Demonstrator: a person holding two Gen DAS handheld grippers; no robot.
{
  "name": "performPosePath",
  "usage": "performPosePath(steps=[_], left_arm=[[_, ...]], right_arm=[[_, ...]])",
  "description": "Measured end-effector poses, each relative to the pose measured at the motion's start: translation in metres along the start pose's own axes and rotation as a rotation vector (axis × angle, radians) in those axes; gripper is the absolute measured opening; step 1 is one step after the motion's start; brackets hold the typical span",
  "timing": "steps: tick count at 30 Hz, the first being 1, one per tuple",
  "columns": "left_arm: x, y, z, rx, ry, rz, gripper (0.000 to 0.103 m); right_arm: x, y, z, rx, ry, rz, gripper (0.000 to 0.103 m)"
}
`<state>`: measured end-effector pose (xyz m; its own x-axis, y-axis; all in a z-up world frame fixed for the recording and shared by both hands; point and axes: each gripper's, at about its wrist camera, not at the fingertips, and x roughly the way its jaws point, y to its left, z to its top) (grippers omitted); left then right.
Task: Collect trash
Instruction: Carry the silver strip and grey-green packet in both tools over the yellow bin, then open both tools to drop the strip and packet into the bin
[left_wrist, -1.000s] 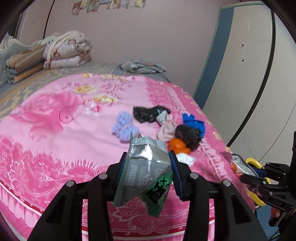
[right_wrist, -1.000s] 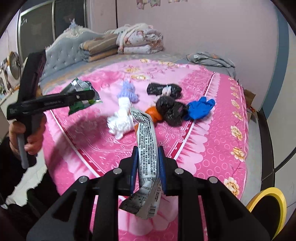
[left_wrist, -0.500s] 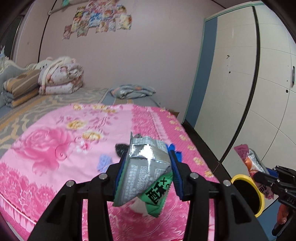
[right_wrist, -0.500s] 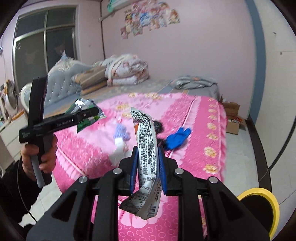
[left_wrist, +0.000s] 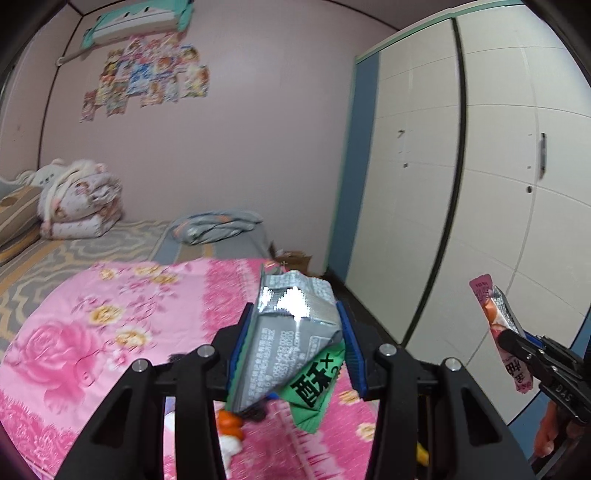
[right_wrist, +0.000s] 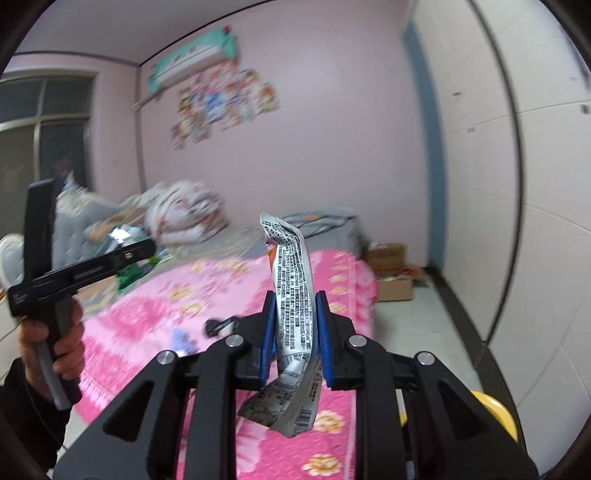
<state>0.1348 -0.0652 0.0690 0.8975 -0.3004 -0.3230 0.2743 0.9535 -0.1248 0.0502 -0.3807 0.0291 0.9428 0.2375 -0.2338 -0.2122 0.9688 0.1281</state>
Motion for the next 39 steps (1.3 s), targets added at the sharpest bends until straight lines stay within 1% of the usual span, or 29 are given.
performPosePath(steps=[1,3,4,6,8,12,14,16,19,24,27,30,31,33,37,39], left_arm=[[0.003,-0.01,0.004,0.007,-0.006,-0.019,0.041],[0.009,-0.024,0.009,0.017,-0.01,-0.045,0.041],[0.014,-0.033,0.011,0.023,-0.012,-0.062,0.041],[0.022,-0.048,0.013,0.032,-0.013,-0.094,0.041],[0.033,-0.065,0.015,0.044,-0.015,-0.127,0.041],[0.045,-0.093,0.014,0.064,-0.033,-0.165,0.041],[0.052,-0.111,0.012,0.08,-0.043,-0.182,0.041],[0.06,-0.124,0.008,0.084,-0.041,-0.206,0.041],[0.075,-0.146,-0.003,0.101,-0.028,-0.22,0.041],[0.103,-0.178,-0.023,0.137,0.001,-0.249,0.042],[0.123,-0.194,-0.04,0.155,0.045,-0.275,0.042],[0.148,-0.208,-0.059,0.173,0.109,-0.297,0.042],[0.16,-0.214,-0.068,0.178,0.14,-0.309,0.042],[0.174,-0.22,-0.082,0.186,0.178,-0.322,0.042],[0.211,-0.236,-0.114,0.202,0.278,-0.34,0.042],[0.223,-0.242,-0.124,0.206,0.309,-0.346,0.042]], right_arm=[[-0.007,-0.009,0.002,0.013,-0.032,-0.063,0.02],[-0.016,-0.022,0.002,0.026,-0.066,-0.137,0.02],[-0.022,-0.032,0.003,0.053,-0.083,-0.173,0.02],[-0.028,-0.044,0.002,0.071,-0.1,-0.221,0.02],[-0.036,-0.057,0.0,0.079,-0.126,-0.304,0.02],[-0.047,-0.083,-0.006,0.116,-0.144,-0.403,0.02],[-0.053,-0.098,-0.01,0.132,-0.16,-0.467,0.02],[-0.06,-0.114,-0.016,0.149,-0.186,-0.546,0.02],[-0.06,-0.132,-0.027,0.164,-0.187,-0.617,0.02],[-0.055,-0.165,-0.045,0.206,-0.138,-0.669,0.02],[-0.045,-0.184,-0.056,0.229,-0.096,-0.676,0.02],[-0.034,-0.193,-0.07,0.24,-0.05,-0.695,0.02],[-0.028,-0.203,-0.076,0.251,-0.026,-0.697,0.02],[-0.024,-0.199,-0.092,0.257,0.002,-0.699,0.02],[-0.01,-0.219,-0.115,0.295,0.061,-0.685,0.02],[-0.005,-0.226,-0.122,0.306,0.081,-0.681,0.021]])
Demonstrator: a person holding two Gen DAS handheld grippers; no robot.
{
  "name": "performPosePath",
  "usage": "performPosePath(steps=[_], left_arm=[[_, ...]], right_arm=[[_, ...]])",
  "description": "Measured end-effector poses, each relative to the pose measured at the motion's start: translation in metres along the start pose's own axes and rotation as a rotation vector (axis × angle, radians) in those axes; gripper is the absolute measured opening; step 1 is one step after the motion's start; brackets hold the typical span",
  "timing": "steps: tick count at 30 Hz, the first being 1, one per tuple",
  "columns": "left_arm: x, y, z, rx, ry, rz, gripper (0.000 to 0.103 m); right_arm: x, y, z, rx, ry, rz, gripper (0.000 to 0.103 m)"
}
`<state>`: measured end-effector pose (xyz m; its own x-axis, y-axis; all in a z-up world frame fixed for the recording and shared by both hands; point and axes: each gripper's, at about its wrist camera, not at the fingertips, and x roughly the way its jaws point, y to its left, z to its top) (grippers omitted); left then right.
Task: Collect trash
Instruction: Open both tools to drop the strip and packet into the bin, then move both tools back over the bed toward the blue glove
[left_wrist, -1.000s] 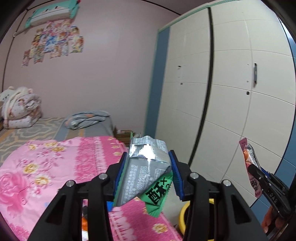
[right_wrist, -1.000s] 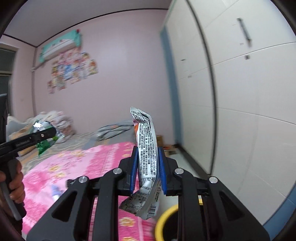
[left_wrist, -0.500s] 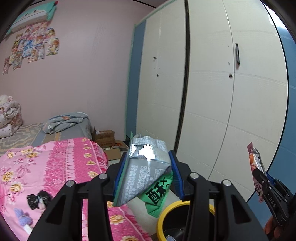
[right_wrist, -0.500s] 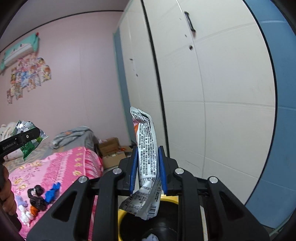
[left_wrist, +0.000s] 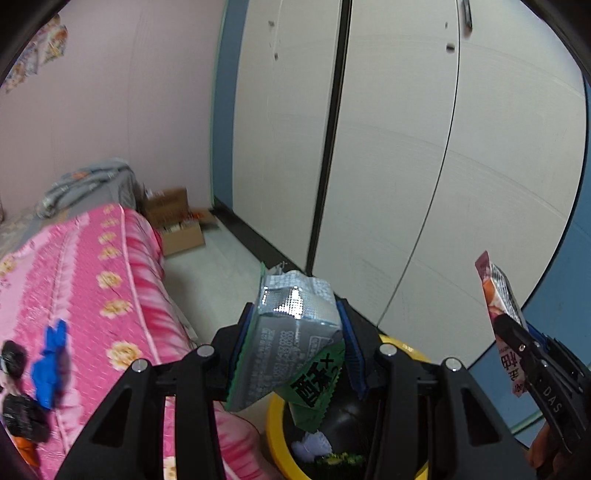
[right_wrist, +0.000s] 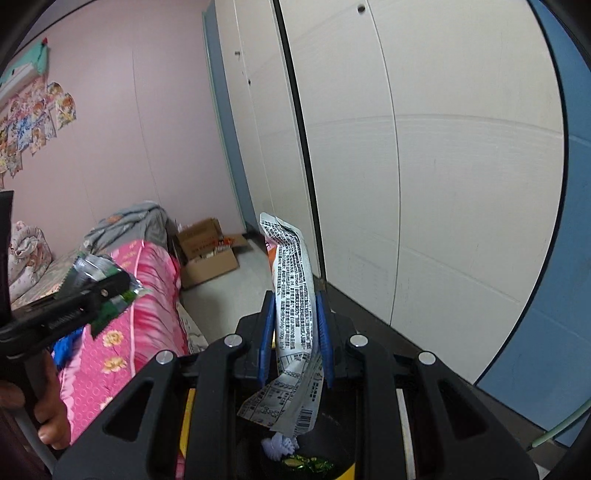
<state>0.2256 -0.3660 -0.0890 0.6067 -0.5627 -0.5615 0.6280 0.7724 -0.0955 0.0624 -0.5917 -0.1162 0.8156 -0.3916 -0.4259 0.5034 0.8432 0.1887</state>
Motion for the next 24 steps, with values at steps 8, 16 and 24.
performPosePath(steps=[8,16,24], left_arm=[[0.018,-0.006,-0.006,-0.004,0.02,-0.047,0.06],[0.013,-0.002,-0.005,-0.023,0.015,-0.052,0.071],[-0.028,0.023,0.008,-0.068,-0.052,-0.014,0.079]], right_arm=[[0.018,0.001,-0.012,0.018,0.018,-0.014,0.045],[0.001,-0.002,-0.015,0.027,-0.032,-0.047,0.048],[-0.025,0.008,-0.001,0.026,-0.066,-0.016,0.048]])
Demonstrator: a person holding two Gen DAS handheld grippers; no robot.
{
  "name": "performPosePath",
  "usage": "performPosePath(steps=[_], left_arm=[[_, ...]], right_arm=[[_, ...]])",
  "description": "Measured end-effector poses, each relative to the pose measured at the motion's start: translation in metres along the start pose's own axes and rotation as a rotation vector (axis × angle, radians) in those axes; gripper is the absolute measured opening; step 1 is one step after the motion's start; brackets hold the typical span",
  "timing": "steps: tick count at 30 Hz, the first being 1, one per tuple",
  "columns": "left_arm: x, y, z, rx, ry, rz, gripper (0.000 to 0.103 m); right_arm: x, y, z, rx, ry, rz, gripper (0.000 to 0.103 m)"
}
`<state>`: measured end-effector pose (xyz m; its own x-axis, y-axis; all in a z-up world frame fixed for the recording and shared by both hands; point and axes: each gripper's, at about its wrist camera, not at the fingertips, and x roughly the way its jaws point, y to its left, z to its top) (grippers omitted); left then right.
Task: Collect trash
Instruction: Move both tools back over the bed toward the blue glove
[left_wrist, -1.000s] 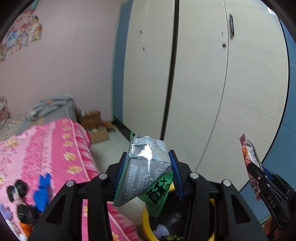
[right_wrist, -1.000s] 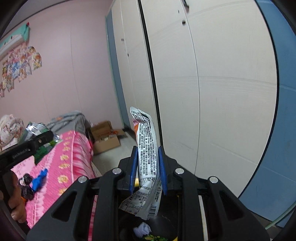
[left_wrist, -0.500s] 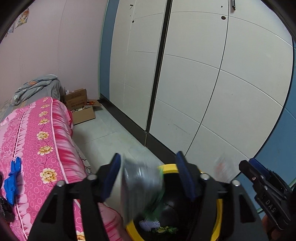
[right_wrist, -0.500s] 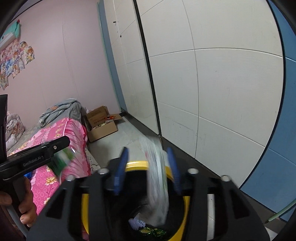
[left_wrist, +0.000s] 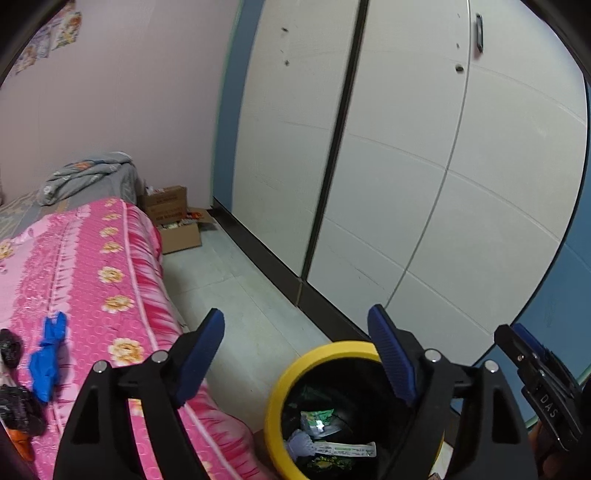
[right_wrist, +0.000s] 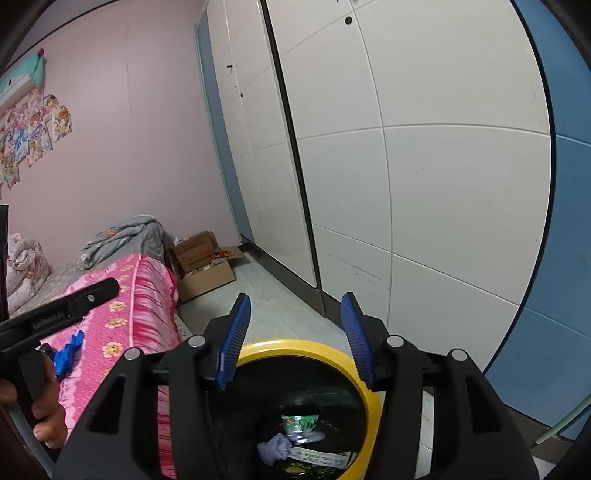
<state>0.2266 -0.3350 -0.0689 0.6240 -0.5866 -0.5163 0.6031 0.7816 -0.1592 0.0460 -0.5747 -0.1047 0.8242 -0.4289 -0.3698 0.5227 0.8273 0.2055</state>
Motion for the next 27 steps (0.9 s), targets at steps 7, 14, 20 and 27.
performPosePath(steps=[7,14,20,27], left_arm=[[-0.059,0.039,0.012,-0.036,-0.074,0.098,0.087],[-0.116,0.086,0.011,-0.067,-0.127,0.212,0.088],[-0.166,0.123,-0.003,-0.089,-0.154,0.309,0.092],[-0.209,0.172,-0.028,-0.135,-0.157,0.412,0.092]], right_arm=[[-0.029,0.029,0.013,-0.031,-0.024,0.074,0.055],[-0.043,0.08,0.021,-0.087,0.008,0.211,0.063],[-0.035,0.138,0.016,-0.148,0.075,0.32,0.065],[-0.012,0.207,0.007,-0.197,0.147,0.404,0.066]])
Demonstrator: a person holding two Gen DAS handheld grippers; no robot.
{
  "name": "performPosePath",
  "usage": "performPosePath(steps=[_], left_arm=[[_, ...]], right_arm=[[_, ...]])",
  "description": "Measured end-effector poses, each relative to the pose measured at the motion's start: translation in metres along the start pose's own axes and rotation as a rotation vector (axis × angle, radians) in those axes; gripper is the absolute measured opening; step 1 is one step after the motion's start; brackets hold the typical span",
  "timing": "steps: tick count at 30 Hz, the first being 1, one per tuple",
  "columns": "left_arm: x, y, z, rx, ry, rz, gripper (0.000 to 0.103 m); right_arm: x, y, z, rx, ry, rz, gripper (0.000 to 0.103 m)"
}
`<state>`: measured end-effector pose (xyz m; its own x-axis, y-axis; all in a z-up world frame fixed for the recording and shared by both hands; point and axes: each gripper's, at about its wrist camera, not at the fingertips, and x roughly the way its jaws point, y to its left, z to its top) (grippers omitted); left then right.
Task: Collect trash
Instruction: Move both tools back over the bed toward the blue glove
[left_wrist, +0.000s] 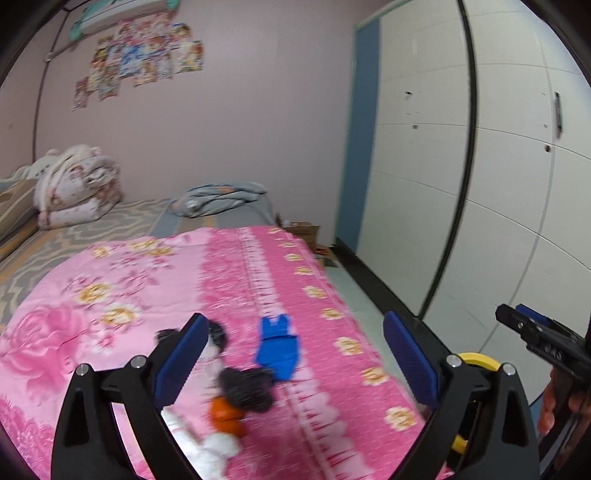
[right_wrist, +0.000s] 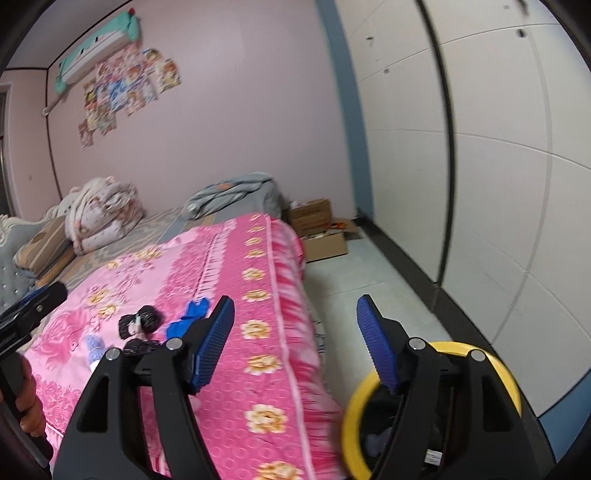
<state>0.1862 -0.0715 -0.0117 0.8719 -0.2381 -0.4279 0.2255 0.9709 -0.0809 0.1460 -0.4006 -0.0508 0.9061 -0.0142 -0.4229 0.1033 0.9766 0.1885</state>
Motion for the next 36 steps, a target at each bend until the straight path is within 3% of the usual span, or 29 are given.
performPosePath(steps=[13,16,36], left_arm=[[0.002,0.105,-0.054,-0.083,0.119,0.126,0.093],[0.009,0.121,-0.072,-0.108,0.154,0.126,0.093],[0.062,0.123,-0.131,-0.109,0.317,-0.002,0.092]], right_arm=[[0.113,0.084,-0.007,-0.047,0.195,0.099,0.073],[0.141,0.101,-0.011,-0.048,0.245,0.123,0.079],[0.262,0.167,-0.046,-0.112,0.426,0.147,0.084]])
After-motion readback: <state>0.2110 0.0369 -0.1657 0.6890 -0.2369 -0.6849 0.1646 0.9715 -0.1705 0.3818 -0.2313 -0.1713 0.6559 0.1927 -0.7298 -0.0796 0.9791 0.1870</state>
